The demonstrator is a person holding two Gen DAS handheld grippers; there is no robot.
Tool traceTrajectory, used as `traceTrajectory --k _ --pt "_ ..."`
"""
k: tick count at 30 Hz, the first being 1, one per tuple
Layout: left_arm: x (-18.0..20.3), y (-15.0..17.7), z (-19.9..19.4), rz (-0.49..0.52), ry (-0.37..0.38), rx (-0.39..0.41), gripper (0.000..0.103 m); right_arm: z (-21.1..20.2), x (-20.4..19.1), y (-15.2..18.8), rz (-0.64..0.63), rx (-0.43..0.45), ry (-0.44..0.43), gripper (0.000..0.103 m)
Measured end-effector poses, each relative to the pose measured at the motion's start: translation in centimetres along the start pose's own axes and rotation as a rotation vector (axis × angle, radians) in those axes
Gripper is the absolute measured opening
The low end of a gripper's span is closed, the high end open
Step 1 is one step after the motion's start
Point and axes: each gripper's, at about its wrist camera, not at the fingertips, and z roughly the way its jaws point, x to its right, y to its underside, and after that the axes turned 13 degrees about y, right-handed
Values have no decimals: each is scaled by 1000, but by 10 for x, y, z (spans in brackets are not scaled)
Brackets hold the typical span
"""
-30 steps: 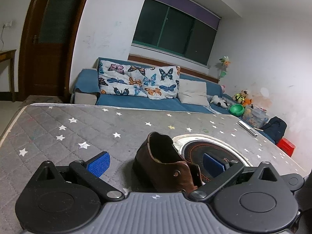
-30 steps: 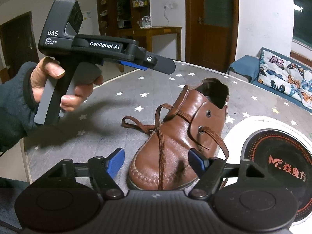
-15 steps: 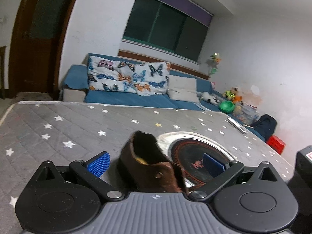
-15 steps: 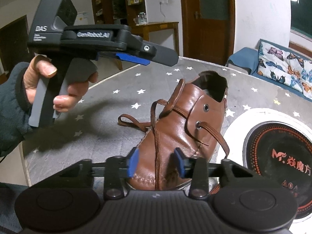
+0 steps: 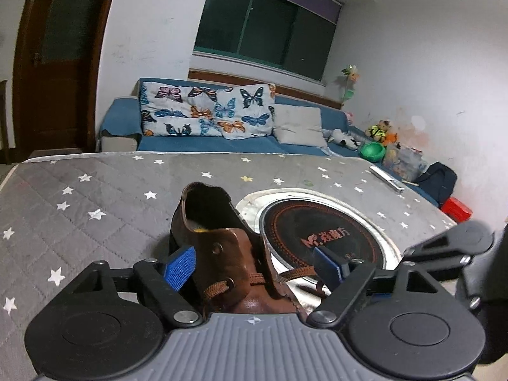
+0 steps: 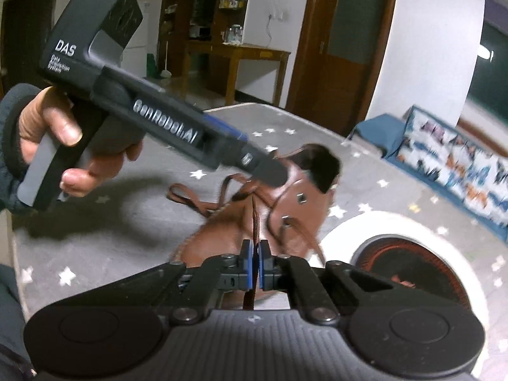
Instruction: Lace up shoes with both hands
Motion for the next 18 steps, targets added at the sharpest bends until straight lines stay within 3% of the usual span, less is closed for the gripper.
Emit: traceTrajectory --k 4,13,18 --pt "-2 0 4 -32 -27 -20 83 -5 10 -2 -15 3 32 3" --pt "-6 0 8 -31 -139 -92 85 0 24 -9 39 10 17 3" --pt "-7 2 10 -23 -164 -125 85 2 30 -13 58 14 12 3"
